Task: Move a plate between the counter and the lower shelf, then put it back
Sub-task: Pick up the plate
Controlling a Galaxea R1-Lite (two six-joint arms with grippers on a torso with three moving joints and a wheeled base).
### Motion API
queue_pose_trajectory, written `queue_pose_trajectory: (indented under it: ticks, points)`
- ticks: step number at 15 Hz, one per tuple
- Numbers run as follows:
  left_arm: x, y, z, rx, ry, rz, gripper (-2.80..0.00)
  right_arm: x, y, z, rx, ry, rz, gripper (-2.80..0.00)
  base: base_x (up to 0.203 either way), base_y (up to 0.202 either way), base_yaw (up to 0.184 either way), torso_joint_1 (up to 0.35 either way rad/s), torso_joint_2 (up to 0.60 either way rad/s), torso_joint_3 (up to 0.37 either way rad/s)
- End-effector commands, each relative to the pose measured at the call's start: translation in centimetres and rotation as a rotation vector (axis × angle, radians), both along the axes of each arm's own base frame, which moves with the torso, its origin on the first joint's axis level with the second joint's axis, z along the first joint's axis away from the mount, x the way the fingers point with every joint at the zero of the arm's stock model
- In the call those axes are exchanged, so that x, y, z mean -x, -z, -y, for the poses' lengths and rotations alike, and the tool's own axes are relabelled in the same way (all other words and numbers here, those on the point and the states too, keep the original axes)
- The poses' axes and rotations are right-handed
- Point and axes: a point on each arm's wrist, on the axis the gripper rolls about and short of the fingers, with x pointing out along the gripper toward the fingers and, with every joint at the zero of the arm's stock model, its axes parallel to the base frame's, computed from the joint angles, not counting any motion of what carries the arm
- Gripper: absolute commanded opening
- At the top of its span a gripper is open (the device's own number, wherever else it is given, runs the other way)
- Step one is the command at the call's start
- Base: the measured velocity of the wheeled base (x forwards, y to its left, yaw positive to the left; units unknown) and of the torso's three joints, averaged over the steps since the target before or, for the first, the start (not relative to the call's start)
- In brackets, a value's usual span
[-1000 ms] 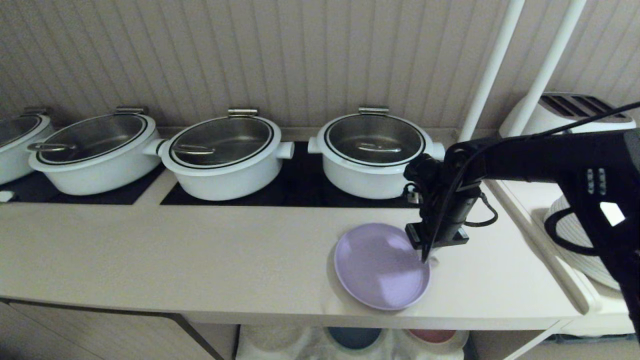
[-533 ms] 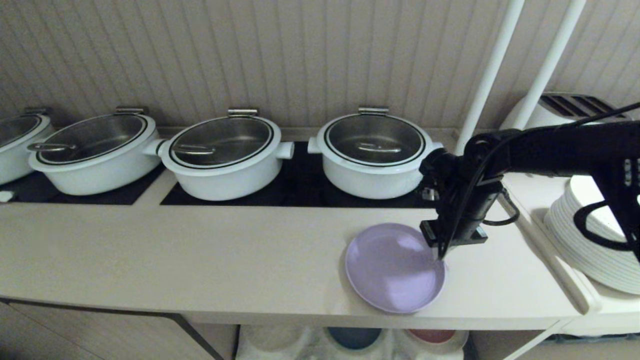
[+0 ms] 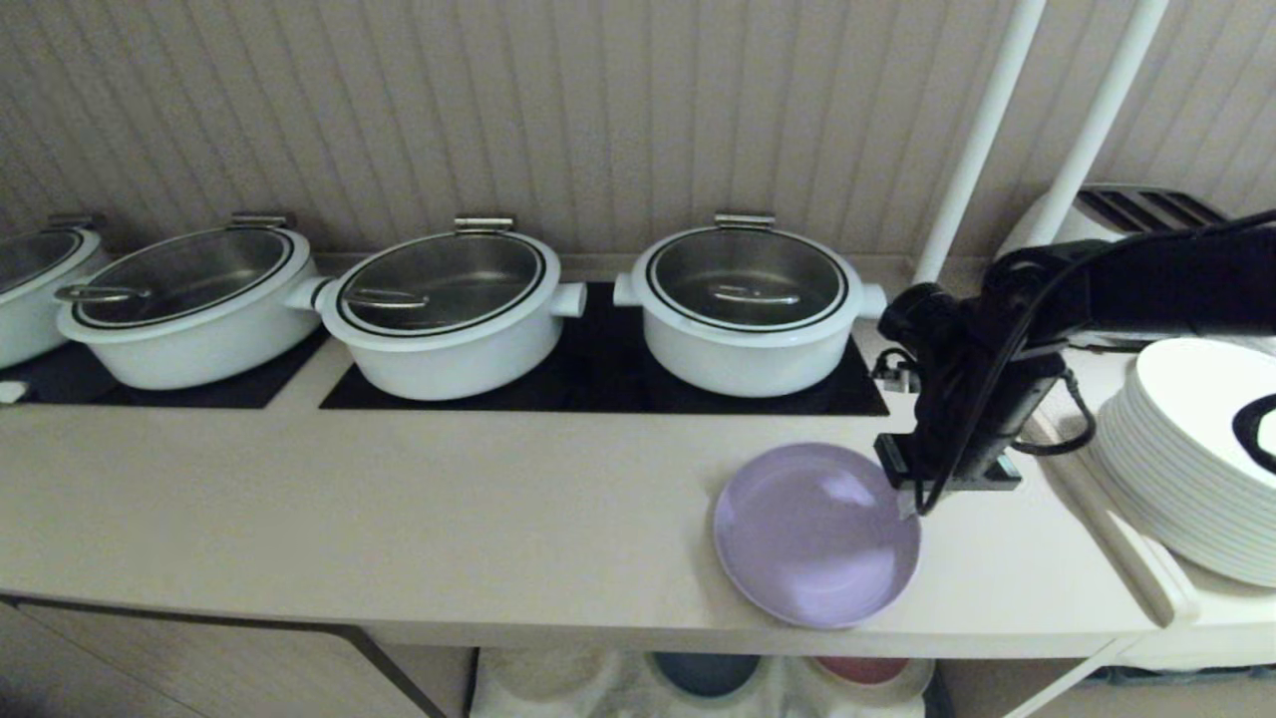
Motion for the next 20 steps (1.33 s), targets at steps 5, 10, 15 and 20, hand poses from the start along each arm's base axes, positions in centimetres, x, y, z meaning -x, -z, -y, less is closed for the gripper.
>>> queue_pose_trajectory:
  ticks: [5, 10, 15, 20]
  points:
    - [0.0, 0.0, 0.0, 0.001, 0.000, 0.000, -2.80, 2.2, -1.7, 2.5, -0.026, 0.047, 0.005, -2.80, 0.000, 0.000, 0.000, 0.000, 0.00, 0.000]
    - [0.0, 0.0, 0.0, 0.001, 0.000, 0.000, -2.80, 4.0, -2.3, 3.7, -0.032, 0.068, -0.001, -2.80, 0.000, 0.000, 0.000, 0.000, 0.00, 0.000]
    - [0.0, 0.0, 0.0, 0.001, 0.000, 0.000, -2.80, 6.3, -3.0, 4.7, -0.053, 0.086, 0.026, -2.80, 0.000, 0.000, 0.000, 0.000, 0.00, 0.000]
    - [0.0, 0.0, 0.0, 0.001, 0.000, 0.000, -2.80, 9.7, -2.9, 6.0, -0.105, 0.125, 0.012, -2.80, 0.000, 0.000, 0.000, 0.000, 0.00, 0.000]
